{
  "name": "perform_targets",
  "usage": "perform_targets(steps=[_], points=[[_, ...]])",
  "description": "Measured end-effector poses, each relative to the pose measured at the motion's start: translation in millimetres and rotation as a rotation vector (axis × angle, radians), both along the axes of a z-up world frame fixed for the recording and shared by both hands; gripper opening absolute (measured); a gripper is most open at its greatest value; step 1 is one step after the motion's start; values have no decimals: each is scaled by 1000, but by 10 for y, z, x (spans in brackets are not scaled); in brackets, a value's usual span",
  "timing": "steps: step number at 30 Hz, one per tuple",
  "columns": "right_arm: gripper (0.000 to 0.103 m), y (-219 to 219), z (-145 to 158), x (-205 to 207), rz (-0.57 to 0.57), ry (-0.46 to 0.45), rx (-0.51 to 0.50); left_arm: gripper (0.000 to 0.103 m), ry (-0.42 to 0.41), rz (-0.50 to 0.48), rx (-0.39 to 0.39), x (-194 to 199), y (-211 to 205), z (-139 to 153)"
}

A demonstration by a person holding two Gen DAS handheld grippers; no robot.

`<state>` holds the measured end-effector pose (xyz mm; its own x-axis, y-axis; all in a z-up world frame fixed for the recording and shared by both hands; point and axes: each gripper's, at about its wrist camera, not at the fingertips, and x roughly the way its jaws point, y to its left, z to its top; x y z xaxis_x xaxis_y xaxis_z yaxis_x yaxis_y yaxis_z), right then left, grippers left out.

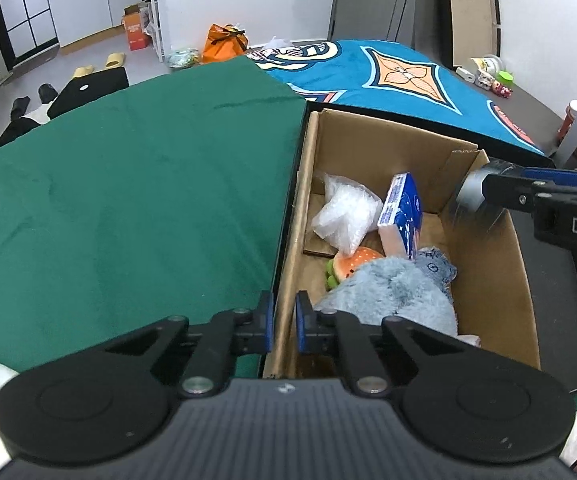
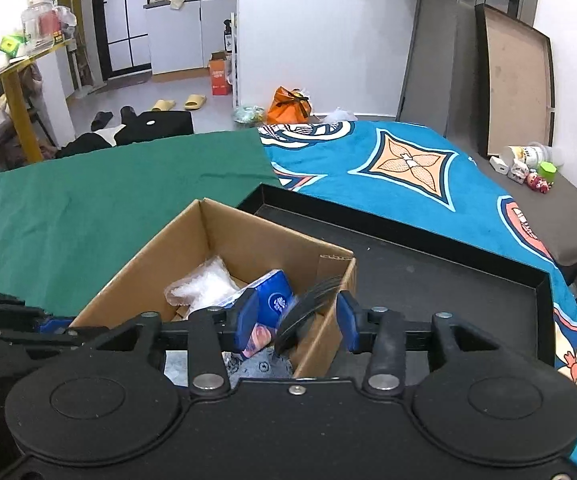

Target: Organize soft objects

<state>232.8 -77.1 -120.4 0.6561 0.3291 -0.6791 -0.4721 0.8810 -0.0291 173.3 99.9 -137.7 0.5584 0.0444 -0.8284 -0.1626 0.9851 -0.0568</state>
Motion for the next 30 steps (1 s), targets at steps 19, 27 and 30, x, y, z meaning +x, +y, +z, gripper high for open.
perform_targets(steps=[19,27,30], points=[[58,-455,126,-459,-183,58,96,32,-3,-45,1,-111,-95,271],[81,-691,278,-628,-212,58,170,73,-49,-51,40,-278,-289,595],[93,-799,327,-684,-223,60,196,80,-56,-39,44,-348,-346,693]])
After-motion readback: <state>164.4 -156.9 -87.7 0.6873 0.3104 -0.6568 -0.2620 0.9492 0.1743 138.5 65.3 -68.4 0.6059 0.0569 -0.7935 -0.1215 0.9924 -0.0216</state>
